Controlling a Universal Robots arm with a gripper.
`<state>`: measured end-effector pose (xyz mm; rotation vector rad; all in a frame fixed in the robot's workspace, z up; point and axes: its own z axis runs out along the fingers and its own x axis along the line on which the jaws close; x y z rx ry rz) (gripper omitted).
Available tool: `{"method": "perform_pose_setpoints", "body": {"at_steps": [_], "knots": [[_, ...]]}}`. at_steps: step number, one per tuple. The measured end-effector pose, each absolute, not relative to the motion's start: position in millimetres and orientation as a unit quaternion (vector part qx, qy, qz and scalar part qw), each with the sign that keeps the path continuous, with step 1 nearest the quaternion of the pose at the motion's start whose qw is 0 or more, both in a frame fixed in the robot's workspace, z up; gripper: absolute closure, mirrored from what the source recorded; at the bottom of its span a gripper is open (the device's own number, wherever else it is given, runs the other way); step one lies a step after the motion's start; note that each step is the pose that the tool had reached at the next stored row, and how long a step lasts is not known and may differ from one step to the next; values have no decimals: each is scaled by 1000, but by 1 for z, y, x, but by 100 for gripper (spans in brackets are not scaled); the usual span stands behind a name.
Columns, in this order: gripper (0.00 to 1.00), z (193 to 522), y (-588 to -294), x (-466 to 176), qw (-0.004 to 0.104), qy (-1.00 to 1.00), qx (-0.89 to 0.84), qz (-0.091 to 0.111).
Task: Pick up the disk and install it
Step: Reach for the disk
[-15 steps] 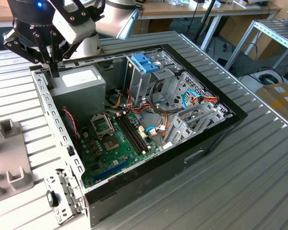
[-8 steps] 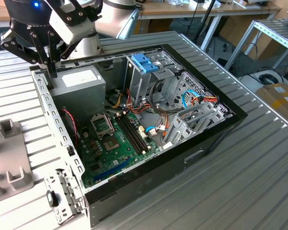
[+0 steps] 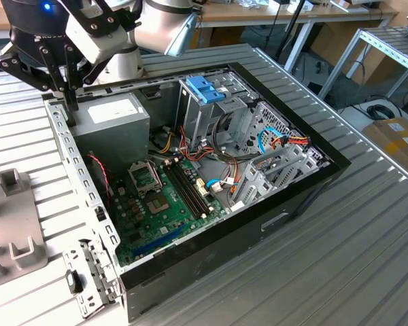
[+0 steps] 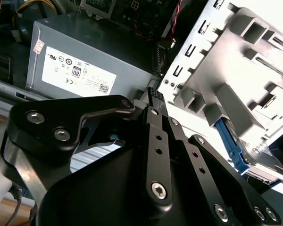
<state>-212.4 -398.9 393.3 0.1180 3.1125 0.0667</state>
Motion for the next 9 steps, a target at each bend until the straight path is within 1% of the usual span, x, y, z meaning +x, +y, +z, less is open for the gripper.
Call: {"method": "perform_pose_setpoints", "body": {"at_steps": [9], "knots": [[89,393,-399,-216,13,999,38,21]]}}
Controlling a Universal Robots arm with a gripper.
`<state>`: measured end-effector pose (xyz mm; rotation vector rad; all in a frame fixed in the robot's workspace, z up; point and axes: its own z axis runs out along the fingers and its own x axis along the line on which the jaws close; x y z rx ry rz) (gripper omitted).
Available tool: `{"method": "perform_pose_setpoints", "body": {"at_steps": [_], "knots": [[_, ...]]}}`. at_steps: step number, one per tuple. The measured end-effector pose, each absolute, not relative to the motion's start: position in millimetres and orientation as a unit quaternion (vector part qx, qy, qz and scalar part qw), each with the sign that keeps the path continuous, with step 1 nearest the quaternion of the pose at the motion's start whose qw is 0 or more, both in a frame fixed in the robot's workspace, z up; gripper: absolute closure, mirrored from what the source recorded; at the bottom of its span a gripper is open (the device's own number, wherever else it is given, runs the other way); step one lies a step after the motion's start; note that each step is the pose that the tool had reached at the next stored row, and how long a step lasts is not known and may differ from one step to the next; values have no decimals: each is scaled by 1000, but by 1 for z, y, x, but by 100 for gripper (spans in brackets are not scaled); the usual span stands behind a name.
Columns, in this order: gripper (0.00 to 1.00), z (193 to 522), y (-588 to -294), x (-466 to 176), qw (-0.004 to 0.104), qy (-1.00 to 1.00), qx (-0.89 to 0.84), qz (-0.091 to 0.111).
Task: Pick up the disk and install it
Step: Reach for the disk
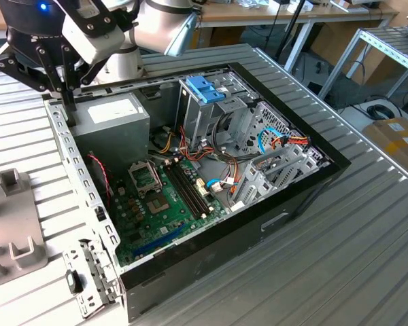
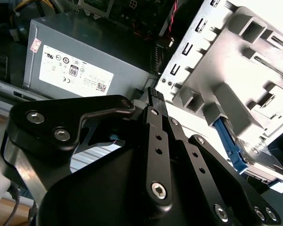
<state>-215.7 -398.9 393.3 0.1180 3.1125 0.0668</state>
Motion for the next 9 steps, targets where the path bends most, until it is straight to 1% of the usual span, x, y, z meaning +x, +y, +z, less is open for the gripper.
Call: {"method": "perform_pose_setpoints", "body": {"at_steps": [9], "knots": [[89,393,-399,-219,13,999,38,21]]}}
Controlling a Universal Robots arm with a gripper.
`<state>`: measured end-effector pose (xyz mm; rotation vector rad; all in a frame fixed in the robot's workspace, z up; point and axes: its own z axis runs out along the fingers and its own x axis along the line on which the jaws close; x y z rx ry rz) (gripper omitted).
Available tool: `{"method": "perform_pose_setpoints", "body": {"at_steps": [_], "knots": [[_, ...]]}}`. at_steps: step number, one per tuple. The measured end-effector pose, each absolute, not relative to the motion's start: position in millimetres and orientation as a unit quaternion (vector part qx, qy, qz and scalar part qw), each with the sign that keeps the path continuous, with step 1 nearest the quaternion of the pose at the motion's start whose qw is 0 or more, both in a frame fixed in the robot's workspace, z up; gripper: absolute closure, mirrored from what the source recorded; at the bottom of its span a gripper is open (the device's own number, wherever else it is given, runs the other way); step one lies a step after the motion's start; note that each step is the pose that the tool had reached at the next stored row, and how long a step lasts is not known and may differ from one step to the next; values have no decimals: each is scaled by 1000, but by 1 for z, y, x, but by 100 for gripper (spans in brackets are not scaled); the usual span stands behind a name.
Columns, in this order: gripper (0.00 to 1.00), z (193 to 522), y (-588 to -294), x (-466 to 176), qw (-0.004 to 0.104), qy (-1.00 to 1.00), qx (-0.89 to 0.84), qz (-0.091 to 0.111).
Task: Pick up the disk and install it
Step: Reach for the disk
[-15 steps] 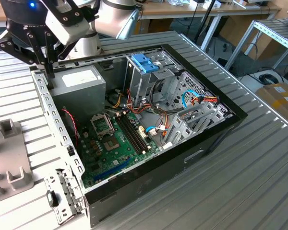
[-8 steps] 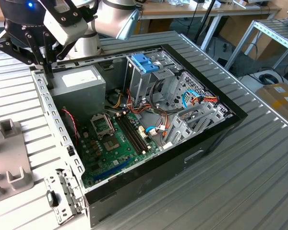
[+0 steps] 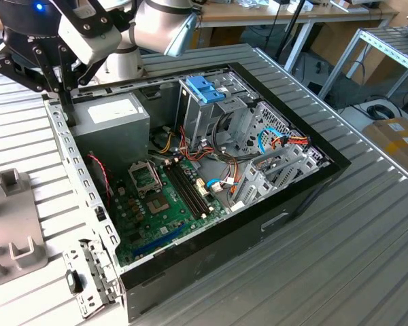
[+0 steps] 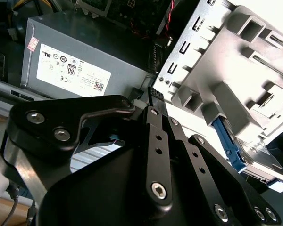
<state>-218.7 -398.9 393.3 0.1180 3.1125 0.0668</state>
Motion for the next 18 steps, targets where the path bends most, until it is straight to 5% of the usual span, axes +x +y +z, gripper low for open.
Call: {"method": "perform_pose_setpoints", "body": {"at_steps": [18], "knots": [[89,393,-399,-226,13,999,38,21]]}}
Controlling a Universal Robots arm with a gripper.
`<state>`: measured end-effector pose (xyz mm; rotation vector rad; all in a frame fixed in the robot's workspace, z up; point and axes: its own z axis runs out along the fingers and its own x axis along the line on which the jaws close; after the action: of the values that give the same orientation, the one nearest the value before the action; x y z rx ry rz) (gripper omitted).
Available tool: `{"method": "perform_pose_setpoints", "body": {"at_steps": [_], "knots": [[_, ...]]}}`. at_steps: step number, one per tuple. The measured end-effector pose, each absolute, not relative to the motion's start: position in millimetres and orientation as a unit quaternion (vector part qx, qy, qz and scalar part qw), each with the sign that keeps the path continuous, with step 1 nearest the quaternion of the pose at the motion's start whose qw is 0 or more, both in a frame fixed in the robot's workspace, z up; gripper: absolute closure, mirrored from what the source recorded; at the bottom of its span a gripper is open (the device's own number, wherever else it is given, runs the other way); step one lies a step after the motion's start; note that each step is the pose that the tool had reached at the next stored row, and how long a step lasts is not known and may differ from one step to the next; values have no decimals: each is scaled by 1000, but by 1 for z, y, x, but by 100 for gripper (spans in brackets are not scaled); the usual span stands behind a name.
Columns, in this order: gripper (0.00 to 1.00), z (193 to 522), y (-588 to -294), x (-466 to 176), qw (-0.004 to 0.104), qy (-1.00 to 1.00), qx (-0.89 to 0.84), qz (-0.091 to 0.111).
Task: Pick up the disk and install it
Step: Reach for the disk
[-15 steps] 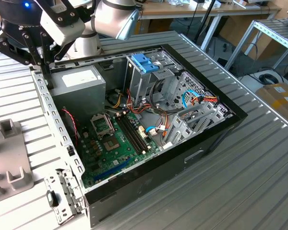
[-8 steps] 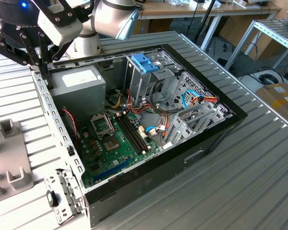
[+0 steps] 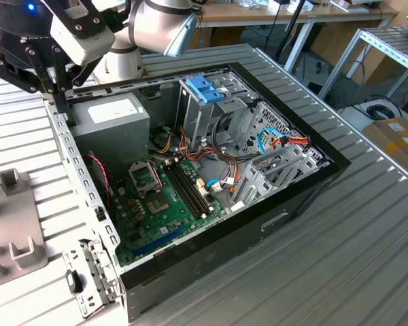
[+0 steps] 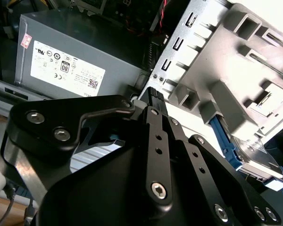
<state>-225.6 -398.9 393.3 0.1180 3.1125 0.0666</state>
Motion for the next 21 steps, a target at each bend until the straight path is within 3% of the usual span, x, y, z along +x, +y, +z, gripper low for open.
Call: {"method": "perform_pose_setpoints", "body": {"at_steps": [21], "knots": [[89,393,-399,-234,13,999,38,21]]}}
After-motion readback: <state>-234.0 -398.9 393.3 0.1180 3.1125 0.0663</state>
